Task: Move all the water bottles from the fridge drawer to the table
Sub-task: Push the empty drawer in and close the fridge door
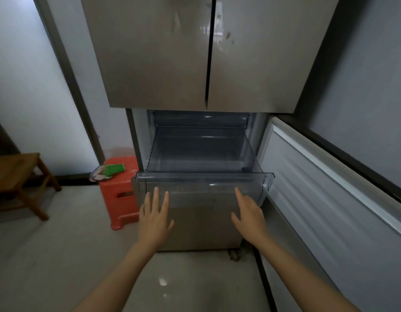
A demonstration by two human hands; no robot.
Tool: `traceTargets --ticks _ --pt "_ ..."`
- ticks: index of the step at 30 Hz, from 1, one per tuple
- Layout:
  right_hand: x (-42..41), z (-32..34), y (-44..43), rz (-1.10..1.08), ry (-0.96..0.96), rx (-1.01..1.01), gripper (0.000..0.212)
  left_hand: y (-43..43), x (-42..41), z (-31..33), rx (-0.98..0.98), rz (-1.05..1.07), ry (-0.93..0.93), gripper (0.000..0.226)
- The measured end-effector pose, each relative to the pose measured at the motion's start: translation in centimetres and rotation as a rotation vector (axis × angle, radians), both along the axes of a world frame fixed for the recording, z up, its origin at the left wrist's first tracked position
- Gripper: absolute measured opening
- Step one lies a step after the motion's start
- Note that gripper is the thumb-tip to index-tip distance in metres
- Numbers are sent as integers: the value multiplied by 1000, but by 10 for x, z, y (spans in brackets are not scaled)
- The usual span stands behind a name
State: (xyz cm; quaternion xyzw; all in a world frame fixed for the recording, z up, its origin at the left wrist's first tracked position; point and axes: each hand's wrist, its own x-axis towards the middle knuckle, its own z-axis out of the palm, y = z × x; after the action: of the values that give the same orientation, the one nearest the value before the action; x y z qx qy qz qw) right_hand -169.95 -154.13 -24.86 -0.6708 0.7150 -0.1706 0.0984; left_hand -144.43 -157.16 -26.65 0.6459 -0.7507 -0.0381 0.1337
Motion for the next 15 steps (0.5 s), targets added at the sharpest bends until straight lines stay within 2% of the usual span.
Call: traceTargets --ticks 3,6,10,15 --pt "-7 5 -22 74 279 -52 67 -18 -14 -1 39 54 -54 95" --pt "-10 6 -36 105 415 -137 74 -30 -24 -2 94 106 -92 99" --pt "-15 -7 -54 140 458 -98 86 -44 -29 -7 155 157 -144 94" --pt "-19 -20 -61 172 463 -106 86 -52 -20 -12 232 186 -201 90"
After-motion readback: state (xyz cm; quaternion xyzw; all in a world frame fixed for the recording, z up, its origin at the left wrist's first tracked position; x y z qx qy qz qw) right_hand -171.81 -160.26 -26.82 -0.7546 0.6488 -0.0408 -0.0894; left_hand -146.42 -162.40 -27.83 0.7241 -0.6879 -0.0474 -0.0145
